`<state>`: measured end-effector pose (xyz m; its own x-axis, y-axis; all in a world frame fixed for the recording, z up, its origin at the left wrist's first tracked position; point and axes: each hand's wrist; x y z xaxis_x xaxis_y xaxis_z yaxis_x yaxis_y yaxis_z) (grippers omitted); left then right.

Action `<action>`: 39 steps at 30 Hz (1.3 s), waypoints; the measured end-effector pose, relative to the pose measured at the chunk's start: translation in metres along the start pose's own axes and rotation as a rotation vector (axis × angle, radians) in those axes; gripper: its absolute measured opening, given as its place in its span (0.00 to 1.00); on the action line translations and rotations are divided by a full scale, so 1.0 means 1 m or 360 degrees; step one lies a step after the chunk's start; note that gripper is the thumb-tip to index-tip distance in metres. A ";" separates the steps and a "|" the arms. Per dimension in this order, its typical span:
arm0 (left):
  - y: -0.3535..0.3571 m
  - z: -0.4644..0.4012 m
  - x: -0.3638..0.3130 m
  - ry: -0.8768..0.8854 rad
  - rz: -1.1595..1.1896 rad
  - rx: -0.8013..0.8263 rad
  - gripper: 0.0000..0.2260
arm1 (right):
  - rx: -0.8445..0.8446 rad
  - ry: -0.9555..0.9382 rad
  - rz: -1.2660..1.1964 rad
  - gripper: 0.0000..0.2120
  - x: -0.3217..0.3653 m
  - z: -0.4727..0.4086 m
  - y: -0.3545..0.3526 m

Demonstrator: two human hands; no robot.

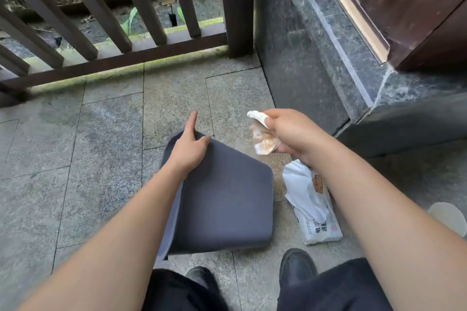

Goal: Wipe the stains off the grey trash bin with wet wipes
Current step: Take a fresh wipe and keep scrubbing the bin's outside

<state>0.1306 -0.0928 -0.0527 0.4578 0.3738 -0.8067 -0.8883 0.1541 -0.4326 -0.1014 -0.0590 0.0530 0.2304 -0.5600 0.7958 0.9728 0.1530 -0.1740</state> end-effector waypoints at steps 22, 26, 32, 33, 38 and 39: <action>0.008 -0.003 -0.027 0.0189 -0.0332 -0.0116 0.17 | 0.0041 -0.0381 0.0980 0.18 -0.020 -0.013 0.009; -0.006 0.007 -0.045 0.0324 -0.0160 -0.0055 0.23 | -0.0031 -0.0541 0.1304 0.26 -0.021 -0.010 0.012; -0.046 0.028 -0.045 0.0274 -0.0238 0.0292 0.35 | 0.0281 -0.0549 0.1626 0.28 -0.023 -0.006 0.038; -0.051 0.031 -0.043 0.0227 -0.0226 0.0297 0.34 | 0.0327 -0.0460 0.1670 0.27 -0.023 -0.006 0.039; -0.049 0.026 -0.035 0.0157 -0.0279 -0.0051 0.22 | 0.0343 -0.0189 0.1782 0.24 -0.023 -0.009 0.032; -0.045 0.025 -0.037 0.0160 -0.0339 -0.0134 0.21 | 0.0358 -0.0173 0.1790 0.24 -0.023 -0.010 0.033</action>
<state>0.1530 -0.0910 0.0066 0.6396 0.2474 -0.7278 -0.7669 0.1411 -0.6261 -0.0748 -0.0491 0.0234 0.9510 0.0568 0.3038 0.1895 0.6693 -0.7184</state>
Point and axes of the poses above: each hand's wrist, its own z-axis away from the middle knuckle, its own y-axis out of the palm, x = y × z, and after that the axes turned 5 degrees about z, right-handed
